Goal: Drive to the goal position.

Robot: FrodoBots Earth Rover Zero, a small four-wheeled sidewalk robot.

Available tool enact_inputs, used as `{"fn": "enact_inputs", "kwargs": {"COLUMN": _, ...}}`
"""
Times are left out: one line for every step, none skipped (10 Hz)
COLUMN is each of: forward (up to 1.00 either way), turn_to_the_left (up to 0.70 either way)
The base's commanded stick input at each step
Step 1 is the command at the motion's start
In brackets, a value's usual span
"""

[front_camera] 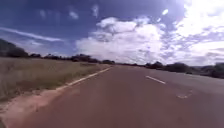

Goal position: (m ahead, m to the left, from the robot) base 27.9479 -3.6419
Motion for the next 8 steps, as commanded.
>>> {"fn": "enact_inputs", "kwargs": {"forward": 1.00, "turn_to_the_left": 0.00}}
{"fn": "enact_inputs", "kwargs": {"forward": 1.00, "turn_to_the_left": 0.00}}
{"fn": "enact_inputs", "kwargs": {"forward": 1.00, "turn_to_the_left": 0.00}}
{"fn": "enact_inputs", "kwargs": {"forward": 1.00, "turn_to_the_left": 0.00}}
{"fn": "enact_inputs", "kwargs": {"forward": 1.00, "turn_to_the_left": 0.00}}
{"fn": "enact_inputs", "kwargs": {"forward": 1.00, "turn_to_the_left": 0.00}}
{"fn": "enact_inputs", "kwargs": {"forward": 1.00, "turn_to_the_left": 0.00}}
{"fn": "enact_inputs", "kwargs": {"forward": 1.00, "turn_to_the_left": 0.00}}
